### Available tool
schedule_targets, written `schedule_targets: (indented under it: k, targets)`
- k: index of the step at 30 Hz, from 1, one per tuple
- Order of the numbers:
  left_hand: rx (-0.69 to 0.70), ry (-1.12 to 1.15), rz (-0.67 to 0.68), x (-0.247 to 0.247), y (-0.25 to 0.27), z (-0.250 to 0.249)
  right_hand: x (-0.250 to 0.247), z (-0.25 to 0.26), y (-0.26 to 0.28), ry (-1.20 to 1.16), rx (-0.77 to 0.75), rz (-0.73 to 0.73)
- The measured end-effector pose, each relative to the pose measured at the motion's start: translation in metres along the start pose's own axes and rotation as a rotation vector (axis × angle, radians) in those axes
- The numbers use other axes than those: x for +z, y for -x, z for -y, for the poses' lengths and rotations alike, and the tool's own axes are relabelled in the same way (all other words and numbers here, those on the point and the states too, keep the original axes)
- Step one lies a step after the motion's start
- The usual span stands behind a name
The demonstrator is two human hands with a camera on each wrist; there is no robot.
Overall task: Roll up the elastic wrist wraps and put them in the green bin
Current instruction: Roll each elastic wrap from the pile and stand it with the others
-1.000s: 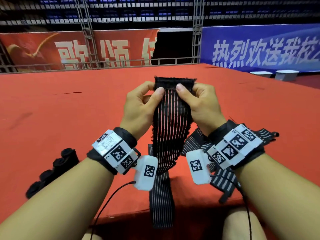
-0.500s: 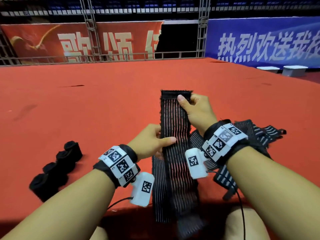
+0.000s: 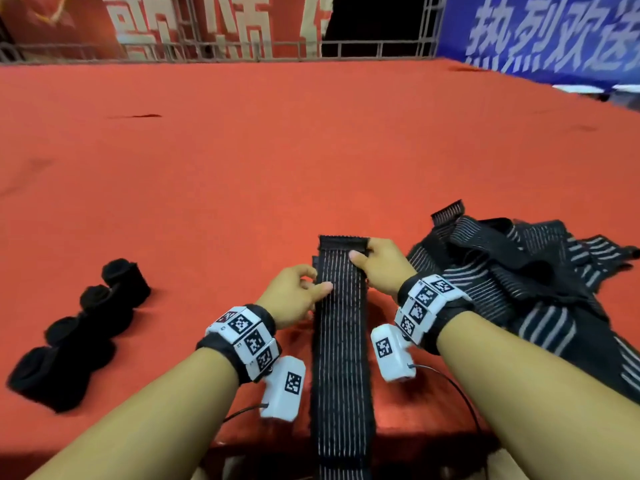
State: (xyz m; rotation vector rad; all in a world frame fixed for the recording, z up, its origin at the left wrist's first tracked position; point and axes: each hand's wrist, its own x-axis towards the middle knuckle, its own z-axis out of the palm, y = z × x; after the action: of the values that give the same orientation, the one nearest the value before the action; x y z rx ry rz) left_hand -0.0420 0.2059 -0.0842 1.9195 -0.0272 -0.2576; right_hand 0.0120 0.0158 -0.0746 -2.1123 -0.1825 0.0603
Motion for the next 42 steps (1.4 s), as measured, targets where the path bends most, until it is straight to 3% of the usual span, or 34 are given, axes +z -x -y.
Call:
schedule_targets:
  k: [6, 11, 17, 24, 36, 42]
  targets:
    - [-0.052, -0.108, -0.137, 0.0, -0.058, 0.037, 0.024, -0.038, -0.048, 0.082, 0.084, 0.05]
    - [-0.133, 0.011, -0.139, -0.003, -0.082, 0.058, 0.042, -0.054, -0.069, 0.04, 0.107, 0.092]
    - [-0.17, -0.027, -0.139, -0.004, -0.099, 0.061, 0.042, -0.07, -0.065, -0.264, 0.256, 0.02]
    - [-0.134, -0.006, -0.173, -0.003, -0.102, 0.064, 0.041, -0.077, -0.065, -0.319, 0.265, -0.034]
    - [-0.127, -0.057, -0.094, -0.005, -0.094, 0.06, 0.042, -0.074, -0.064, -0.322, 0.343, -0.153]
    - [-0.209, -0.053, -0.096, -0.006, -0.084, 0.05, 0.033, -0.06, -0.038, -0.18, 0.357, -0.075]
